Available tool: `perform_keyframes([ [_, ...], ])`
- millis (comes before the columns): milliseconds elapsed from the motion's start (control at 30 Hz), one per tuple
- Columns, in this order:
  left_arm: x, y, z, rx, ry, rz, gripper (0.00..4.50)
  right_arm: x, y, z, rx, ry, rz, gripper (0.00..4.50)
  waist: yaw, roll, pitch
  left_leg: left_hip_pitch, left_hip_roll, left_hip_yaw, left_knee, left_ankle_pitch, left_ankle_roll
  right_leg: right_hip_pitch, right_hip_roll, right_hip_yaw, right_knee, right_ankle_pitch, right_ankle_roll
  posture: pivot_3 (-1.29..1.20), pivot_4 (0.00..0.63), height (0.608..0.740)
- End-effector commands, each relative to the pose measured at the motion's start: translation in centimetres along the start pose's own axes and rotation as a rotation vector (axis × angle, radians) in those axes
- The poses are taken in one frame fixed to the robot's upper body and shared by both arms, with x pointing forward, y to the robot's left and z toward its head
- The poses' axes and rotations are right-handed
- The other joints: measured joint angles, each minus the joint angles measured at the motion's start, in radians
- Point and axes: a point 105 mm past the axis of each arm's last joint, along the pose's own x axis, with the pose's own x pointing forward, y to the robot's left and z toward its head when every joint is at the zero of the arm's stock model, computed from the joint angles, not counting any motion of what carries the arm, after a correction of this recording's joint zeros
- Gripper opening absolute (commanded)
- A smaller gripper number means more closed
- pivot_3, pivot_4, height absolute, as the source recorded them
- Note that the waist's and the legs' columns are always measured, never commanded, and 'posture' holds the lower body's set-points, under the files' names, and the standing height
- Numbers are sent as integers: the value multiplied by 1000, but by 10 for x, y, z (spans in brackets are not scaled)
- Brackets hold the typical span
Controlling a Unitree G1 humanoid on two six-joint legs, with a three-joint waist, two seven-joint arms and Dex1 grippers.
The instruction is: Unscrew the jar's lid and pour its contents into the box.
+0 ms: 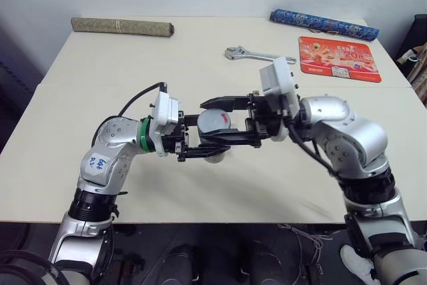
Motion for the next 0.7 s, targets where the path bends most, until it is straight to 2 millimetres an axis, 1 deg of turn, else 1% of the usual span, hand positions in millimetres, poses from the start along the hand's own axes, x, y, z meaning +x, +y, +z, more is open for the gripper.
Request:
perform_keyframes([
  [33, -2, -5, 24, 48, -61, -88, 2418, -4, 5, 3, -38, 27, 93, 2508, 0, 0, 0, 0, 0, 0, 0, 0, 0, 0, 0, 0, 0, 0, 0, 0, 150, 740],
  [67, -2, -5, 24, 48, -60, -94, 2418, -4, 3, 5, -41, 24, 93, 2508, -1, 0, 0, 0, 0, 0, 0, 0, 0, 0, 0, 0, 0, 0, 0, 0, 150, 740],
  [167, -2, -2, 25, 57, -60, -76, 2418, -7, -7, 17, -78, -54, 10, 2508, -2, 0, 0, 0, 0, 0, 0, 0, 0, 0, 0, 0, 0, 0, 0, 0, 150, 740],
  [200, -3, 0, 26, 58, -64, -57, 2418, -8, -7, 19, -79, -67, 0, 3229, -1, 0, 0, 0, 0, 0, 0, 0, 0, 0, 0, 0, 0, 0, 0, 0, 150, 740],
  [233, -3, 2, 26, 58, -69, -32, 2418, -9, -6, 21, -85, -80, -14, 3451, -1, 0, 0, 0, 0, 0, 0, 0, 0, 0, 0, 0, 0, 0, 0, 0, 150, 740],
  [333, -5, 11, 26, 49, -84, 60, 2418, -13, -6, 25, -78, -113, -76, 4457, 4, 0, 0, 0, 0, -1, 0, 0, 0, 0, 0, 0, 0, 0, 0, 0, 150, 740],
  [500, -4, 25, 22, 17, -89, 181, 2418, -15, -9, 27, -84, -145, -190, 4457, 2, 0, 0, 0, -1, -1, 0, 0, 0, 1, 0, 0, -1, 1, 1, 0, 150, 740],
  [633, 4, 26, 16, 6, -61, 190, 2418, -2, -14, 25, -109, -129, -260, 4457, -1, 0, 0, 0, 0, -1, 0, 0, -1, 1, 0, 0, 0, 1, 1, 0, 150, 740],
  [700, 7, 26, 15, 4, -50, 190, 2418, 0, -16, 24, -117, -122, -276, 4457, -1, 0, 0, 0, 0, 0, 0, 0, -1, 1, 0, 0, 0, 1, 1, 0, 150, 740],
])
